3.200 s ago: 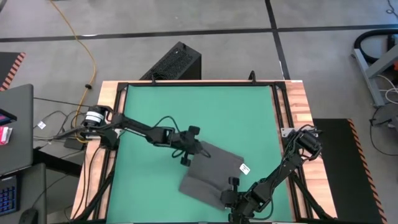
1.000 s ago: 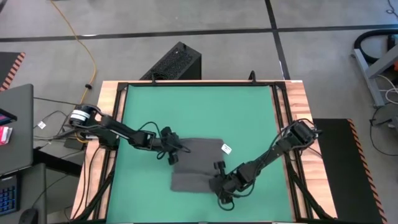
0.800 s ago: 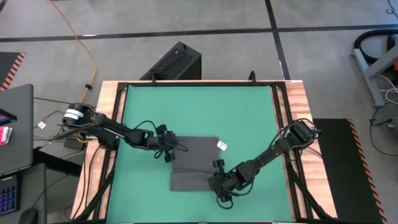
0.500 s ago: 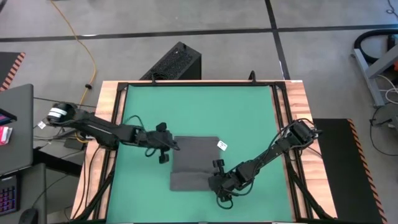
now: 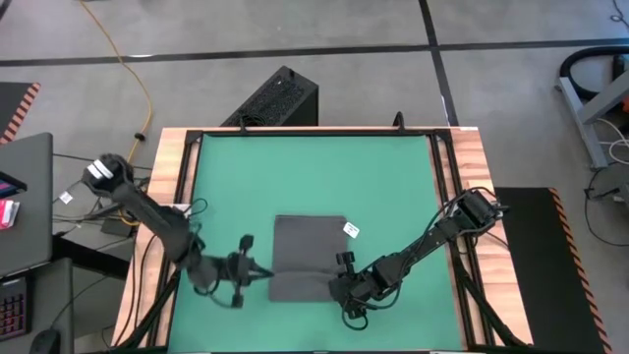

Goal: Roll towel
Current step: Roll the gray towel

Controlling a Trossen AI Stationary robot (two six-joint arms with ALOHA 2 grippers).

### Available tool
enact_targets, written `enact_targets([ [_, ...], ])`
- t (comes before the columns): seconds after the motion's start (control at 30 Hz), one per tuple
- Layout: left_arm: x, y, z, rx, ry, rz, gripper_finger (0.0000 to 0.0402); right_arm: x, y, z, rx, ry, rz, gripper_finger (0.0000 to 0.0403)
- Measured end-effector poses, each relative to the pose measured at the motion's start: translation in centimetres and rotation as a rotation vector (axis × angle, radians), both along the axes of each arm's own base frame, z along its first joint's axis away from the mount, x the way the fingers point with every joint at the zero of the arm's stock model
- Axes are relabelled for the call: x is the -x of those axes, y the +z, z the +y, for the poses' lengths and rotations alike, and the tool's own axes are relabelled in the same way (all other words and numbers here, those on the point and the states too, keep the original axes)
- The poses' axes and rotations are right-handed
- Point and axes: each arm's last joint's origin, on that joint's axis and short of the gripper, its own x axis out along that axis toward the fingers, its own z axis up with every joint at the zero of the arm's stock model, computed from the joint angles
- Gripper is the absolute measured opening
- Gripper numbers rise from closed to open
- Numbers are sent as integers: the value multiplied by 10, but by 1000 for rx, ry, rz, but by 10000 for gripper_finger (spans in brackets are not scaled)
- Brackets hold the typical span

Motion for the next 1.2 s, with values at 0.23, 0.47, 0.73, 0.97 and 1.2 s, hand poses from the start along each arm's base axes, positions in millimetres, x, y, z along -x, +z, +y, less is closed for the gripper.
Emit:
enact_targets([
  [0.23, -9, -41, -30, 4, 67, 27, 0, -1, 0, -1, -4, -3, -6, 29],
  [0.47, -26, -75, -31, 4, 134, 119, 0, -1, 0, -1, -10, -10, -9, 29],
  [0.73, -34, -91, -25, 22, 162, 196, 0, -1, 2, -1, -4, 3, -13, 40],
  [0.97, -36, -93, -20, 41, 189, 223, 0, 8, 25, 1, -20, 20, -41, 71],
  [1.2, -36, -93, -20, 47, 175, 233, 0, 26, 64, 19, -82, 101, -151, 101],
])
